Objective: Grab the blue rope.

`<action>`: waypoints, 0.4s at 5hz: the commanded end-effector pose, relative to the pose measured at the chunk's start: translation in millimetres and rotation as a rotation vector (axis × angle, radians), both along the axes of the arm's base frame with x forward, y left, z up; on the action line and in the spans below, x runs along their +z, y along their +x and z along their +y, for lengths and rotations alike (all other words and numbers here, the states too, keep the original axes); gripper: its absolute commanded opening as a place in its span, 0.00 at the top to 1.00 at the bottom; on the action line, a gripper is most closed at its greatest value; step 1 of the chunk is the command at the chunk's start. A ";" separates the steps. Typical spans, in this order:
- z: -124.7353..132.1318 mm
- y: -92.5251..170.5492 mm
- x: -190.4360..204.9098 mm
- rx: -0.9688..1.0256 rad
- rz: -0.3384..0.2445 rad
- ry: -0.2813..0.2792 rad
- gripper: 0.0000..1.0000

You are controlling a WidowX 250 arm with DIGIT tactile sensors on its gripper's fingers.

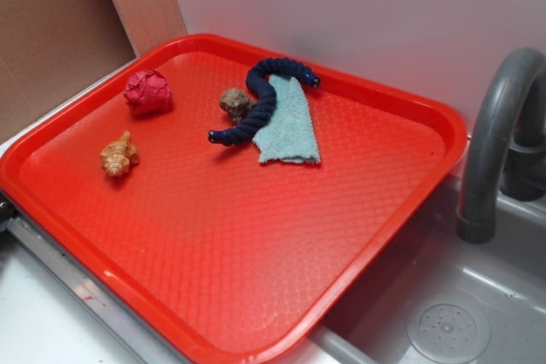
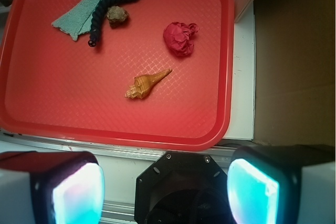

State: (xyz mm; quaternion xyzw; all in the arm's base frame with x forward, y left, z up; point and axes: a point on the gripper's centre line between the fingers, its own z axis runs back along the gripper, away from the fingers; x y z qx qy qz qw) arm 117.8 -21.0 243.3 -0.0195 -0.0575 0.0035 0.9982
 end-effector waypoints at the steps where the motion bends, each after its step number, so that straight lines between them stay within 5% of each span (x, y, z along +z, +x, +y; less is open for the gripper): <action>1: 0.0 0.0 0.0 0.000 0.000 0.000 0.00; 2: -18.1 22.8 -2.9 0.038 -0.050 -0.056 0.00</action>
